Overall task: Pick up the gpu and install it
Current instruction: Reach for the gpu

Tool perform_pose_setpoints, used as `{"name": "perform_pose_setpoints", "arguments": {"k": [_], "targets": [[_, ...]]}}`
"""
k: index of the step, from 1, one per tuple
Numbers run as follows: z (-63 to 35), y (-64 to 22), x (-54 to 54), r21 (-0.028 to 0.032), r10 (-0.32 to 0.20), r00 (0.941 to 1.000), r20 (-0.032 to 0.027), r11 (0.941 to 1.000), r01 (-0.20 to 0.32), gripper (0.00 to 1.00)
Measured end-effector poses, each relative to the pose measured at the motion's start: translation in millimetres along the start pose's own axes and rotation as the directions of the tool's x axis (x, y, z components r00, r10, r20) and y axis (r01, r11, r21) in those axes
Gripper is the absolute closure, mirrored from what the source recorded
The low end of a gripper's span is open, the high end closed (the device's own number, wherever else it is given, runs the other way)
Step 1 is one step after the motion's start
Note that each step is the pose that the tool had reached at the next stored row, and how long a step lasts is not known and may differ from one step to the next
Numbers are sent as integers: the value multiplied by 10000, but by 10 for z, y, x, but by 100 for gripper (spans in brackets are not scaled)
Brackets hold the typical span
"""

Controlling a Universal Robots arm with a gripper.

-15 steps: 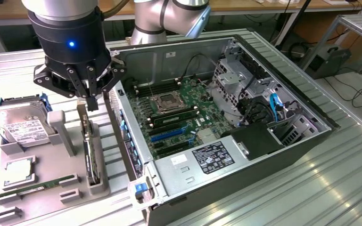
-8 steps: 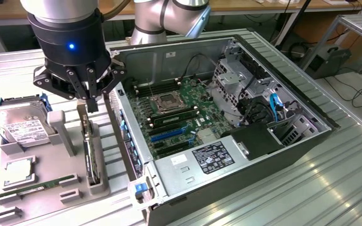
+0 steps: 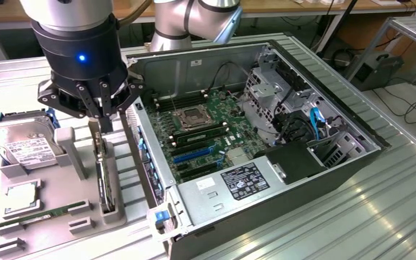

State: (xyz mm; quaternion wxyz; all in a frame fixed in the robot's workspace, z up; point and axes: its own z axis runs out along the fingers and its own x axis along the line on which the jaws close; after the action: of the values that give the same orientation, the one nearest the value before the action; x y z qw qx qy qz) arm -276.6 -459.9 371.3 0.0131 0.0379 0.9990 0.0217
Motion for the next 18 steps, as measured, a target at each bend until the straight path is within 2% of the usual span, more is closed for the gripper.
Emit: {"name": "perform_pose_setpoints", "arguments": {"k": [18], "targets": [[17,-161,44,0,0,10000,0,10000,0,89]]}}
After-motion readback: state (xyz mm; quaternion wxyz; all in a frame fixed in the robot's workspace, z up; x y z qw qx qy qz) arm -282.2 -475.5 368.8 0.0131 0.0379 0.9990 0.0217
